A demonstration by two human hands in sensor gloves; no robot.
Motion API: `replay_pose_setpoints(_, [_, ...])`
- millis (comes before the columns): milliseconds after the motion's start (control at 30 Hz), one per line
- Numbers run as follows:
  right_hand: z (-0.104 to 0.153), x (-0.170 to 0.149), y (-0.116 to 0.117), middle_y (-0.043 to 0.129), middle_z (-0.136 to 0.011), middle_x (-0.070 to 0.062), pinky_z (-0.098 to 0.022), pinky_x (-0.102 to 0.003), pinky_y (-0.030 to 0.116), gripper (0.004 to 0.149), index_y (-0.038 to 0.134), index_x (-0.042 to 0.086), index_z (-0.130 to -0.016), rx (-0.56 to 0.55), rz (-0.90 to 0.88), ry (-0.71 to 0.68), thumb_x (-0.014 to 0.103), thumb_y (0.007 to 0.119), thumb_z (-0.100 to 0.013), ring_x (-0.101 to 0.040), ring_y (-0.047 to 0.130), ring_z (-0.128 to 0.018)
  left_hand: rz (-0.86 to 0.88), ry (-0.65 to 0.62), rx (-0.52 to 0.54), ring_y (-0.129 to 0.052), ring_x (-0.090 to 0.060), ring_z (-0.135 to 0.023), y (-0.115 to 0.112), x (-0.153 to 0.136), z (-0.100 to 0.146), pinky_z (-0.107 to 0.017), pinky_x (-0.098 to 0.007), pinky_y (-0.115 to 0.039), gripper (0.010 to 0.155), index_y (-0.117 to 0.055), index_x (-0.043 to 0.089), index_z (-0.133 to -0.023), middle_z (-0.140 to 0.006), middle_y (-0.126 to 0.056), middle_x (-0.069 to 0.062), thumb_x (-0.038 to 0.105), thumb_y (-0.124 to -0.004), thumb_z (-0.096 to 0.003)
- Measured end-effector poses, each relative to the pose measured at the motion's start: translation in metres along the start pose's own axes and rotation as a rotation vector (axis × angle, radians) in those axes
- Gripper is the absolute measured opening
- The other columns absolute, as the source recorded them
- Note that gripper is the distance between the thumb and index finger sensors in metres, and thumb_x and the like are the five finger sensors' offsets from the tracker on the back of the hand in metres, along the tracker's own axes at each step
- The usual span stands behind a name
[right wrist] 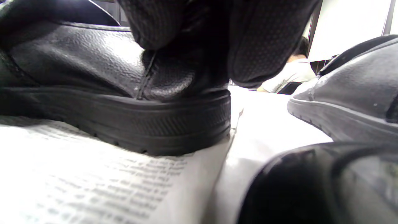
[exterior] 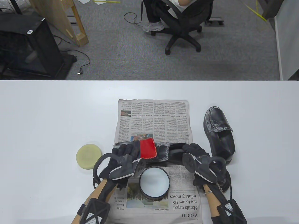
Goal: Dip and apply leather care cream with polishing sponge on shoes
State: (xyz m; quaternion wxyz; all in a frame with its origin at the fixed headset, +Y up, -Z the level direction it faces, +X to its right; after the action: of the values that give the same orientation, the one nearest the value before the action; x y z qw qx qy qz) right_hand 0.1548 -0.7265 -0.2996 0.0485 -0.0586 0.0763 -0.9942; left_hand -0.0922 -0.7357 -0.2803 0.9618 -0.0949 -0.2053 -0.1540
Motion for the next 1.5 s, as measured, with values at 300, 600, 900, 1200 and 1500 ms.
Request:
replay_pose_setpoints(300, [0.0,0.0,0.001,0.08,-0.097,-0.005,-0.051,-0.023,0.088,0.037,0.065,0.041,-0.091,0.01,-0.021,-0.002,0.047,0.068,-0.054,-0.026,0.097,-0.078,0.179,-0.191,0.084,-0.081,-0.041,-0.09,0.029,0.047,-0.002,-0.066,-0.054,-0.073,0.059,-0.051,0.01,-0.113,-0.109,-0.072,-0.021,0.042,-0.054,-0.0641])
replay_pose_setpoints(600, [-0.001,-0.002,0.002,0.079,-0.098,-0.005,-0.053,-0.024,0.088,0.037,0.065,0.041,-0.091,0.023,-0.04,-0.007,0.046,0.068,-0.054,-0.026,0.096,-0.08,0.289,-0.21,0.071,-0.064,-0.038,-0.105,0.051,0.061,-0.039,-0.073,-0.057,-0.064,0.058,-0.046,0.018,-0.116,-0.12,-0.057,-0.014,0.044,-0.053,-0.0643])
replay_pose_setpoints(900, [0.0,-0.001,0.002,0.08,-0.098,-0.005,-0.052,-0.024,0.088,0.037,0.065,0.041,-0.091,0.016,-0.022,-0.009,0.047,0.068,-0.054,-0.026,0.096,-0.079,0.22,0.012,-0.073,-0.057,-0.036,-0.109,0.01,0.007,-0.05,-0.075,-0.061,-0.056,0.058,-0.044,0.022,-0.116,-0.124,-0.052,-0.008,0.044,-0.052,-0.0641])
replay_pose_setpoints(1200, [0.0,0.0,0.001,0.08,-0.097,-0.005,-0.052,-0.024,0.088,0.038,0.065,0.041,-0.092,0.014,-0.013,-0.012,0.047,0.067,-0.055,-0.026,0.097,-0.078,0.125,-0.005,0.035,-0.058,-0.038,-0.11,-0.007,-0.012,-0.006,-0.076,-0.063,-0.056,0.057,-0.046,0.026,-0.115,-0.124,-0.051,-0.007,0.048,-0.052,-0.0628])
replay_pose_setpoints(1500, [0.0,0.0,0.003,0.077,-0.099,-0.006,-0.054,-0.026,0.087,0.038,0.064,0.039,-0.093,0.034,-0.031,-0.012,0.046,0.067,-0.055,-0.027,0.094,-0.081,0.296,-0.235,0.047,-0.048,-0.043,-0.111,0.015,0.033,-0.013,-0.074,-0.068,-0.052,0.057,-0.045,0.027,-0.115,-0.125,-0.044,-0.014,0.049,-0.052,-0.0631])
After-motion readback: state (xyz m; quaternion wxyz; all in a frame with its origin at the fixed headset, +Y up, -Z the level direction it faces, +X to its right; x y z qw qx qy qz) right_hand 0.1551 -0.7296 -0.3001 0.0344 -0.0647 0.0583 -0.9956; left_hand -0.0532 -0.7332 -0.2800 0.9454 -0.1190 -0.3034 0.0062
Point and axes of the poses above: the tracker on the back of each hand, its own x axis roughly to the thumb side, its own z axis roughly from the fingertips to the wrist, y = z × x, the point moved 4 cm from there along -z, roughly from the wrist to the fingertips
